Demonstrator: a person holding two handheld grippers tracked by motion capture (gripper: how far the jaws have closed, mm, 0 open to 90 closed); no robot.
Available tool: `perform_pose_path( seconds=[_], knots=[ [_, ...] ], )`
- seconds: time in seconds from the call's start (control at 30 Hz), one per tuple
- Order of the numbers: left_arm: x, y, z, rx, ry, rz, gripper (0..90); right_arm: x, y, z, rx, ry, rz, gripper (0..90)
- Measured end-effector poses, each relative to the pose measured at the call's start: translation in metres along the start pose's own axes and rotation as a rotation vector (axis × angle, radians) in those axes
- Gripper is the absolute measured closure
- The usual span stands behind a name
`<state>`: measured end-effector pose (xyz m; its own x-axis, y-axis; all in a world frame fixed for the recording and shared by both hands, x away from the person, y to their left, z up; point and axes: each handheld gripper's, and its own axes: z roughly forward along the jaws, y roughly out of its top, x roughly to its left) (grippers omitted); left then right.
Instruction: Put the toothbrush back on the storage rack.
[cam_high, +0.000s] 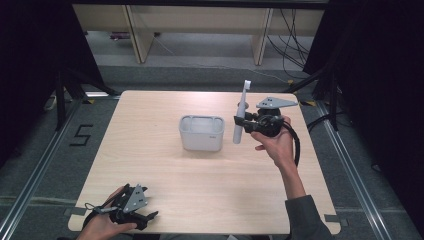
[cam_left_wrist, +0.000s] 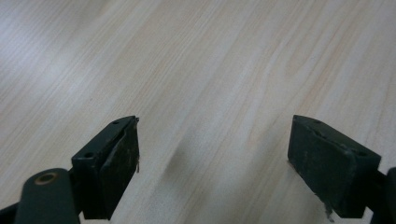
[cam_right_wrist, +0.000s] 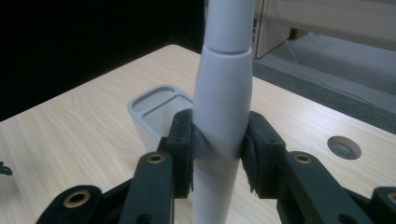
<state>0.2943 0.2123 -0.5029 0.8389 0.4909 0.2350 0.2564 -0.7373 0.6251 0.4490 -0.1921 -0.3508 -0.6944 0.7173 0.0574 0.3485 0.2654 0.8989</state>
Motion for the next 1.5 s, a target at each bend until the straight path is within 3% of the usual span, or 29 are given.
perform_pose_path(
  seconds=[0.1, 0.13, 0.17, 0.73, 0.87, 0.93, 0.97, 1.2, 1.23, 1.33, 1.43, 1.5],
  knots=[
    [0.0, 0.0, 0.0, 0.001, 0.0, -0.001, 16.3, 0.0, 0.004, 0.002, -0.009, 0.007, 0.0, 66.9],
    [0.001, 0.001, -0.002, 0.025, -0.027, 0.004, 16.3, 0.0, 0.004, 0.002, -0.009, 0.007, 0.0, 66.9],
    [0.0, 0.0, 0.0, 0.001, 0.0, 0.001, 16.4, 0.002, 0.007, 0.004, -0.007, 0.016, 0.011, 66.9],
    [0.0, 0.0, 0.0, 0.0, 0.001, 0.005, 16.4, 0.01, 0.031, 0.019, -0.018, 0.029, 0.006, 66.9],
    [0.001, 0.001, -0.001, 0.017, -0.023, 0.008, 16.4, 0.01, 0.036, 0.03, -0.028, 0.024, 0.003, 66.9],
    [0.001, 0.001, -0.002, 0.024, -0.023, 0.009, 16.4, 0.011, 0.037, 0.032, -0.026, 0.02, 0.012, 66.9],
    [0.0, 0.0, -0.001, 0.001, -0.003, 0.004, 16.4, 0.011, 0.038, 0.036, -0.024, 0.025, 0.022, 66.9],
    [0.0, 0.0, -0.001, 0.001, -0.003, 0.005, 16.3, 0.011, 0.043, 0.048, -0.025, 0.012, 0.014, 66.9],
    [0.0, 0.0, -0.001, 0.0, -0.004, 0.005, 16.3, 0.01, 0.042, 0.051, -0.018, 0.013, 0.036, 66.9],
    [0.0, 0.0, -0.001, -0.004, -0.004, 0.0, 16.4, 0.008, 0.042, 0.054, -0.013, 0.007, 0.029, 66.9],
    [0.0, 0.0, -0.001, -0.004, -0.005, 0.0, 16.3, 0.005, 0.039, 0.059, -0.007, -0.001, 0.062, 66.9],
    [0.0, 0.0, -0.001, -0.004, -0.005, 0.0, 16.3, 0.003, 0.039, 0.061, -0.018, -0.006, 0.042, 66.9]
  ],
)
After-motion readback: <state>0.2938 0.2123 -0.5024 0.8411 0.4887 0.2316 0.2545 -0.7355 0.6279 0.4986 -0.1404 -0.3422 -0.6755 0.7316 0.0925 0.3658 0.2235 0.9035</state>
